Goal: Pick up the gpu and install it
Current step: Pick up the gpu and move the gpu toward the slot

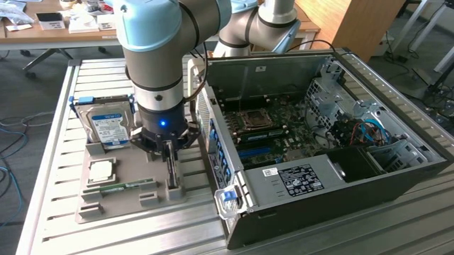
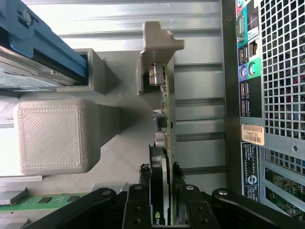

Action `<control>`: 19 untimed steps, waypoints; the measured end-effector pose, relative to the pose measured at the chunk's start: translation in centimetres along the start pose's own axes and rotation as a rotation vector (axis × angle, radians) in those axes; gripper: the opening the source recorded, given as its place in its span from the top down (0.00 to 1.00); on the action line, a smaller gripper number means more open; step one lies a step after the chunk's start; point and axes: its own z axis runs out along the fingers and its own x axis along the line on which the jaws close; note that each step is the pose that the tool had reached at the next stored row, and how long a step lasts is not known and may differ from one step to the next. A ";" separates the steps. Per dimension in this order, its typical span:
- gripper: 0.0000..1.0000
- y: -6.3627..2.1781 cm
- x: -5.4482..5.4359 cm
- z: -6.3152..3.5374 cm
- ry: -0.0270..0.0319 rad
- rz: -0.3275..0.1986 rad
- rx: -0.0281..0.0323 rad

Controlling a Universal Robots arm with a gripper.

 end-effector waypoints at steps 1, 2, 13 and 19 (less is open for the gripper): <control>0.73 0.00 0.0 0.00 -0.0001 0.000 0.0001; 0.73 0.00 0.0 0.00 -0.0001 0.000 0.0000; 0.73 0.00 0.0 0.00 0.0002 -0.008 -0.0002; 0.73 0.00 0.0 0.00 0.0014 -0.033 -0.0007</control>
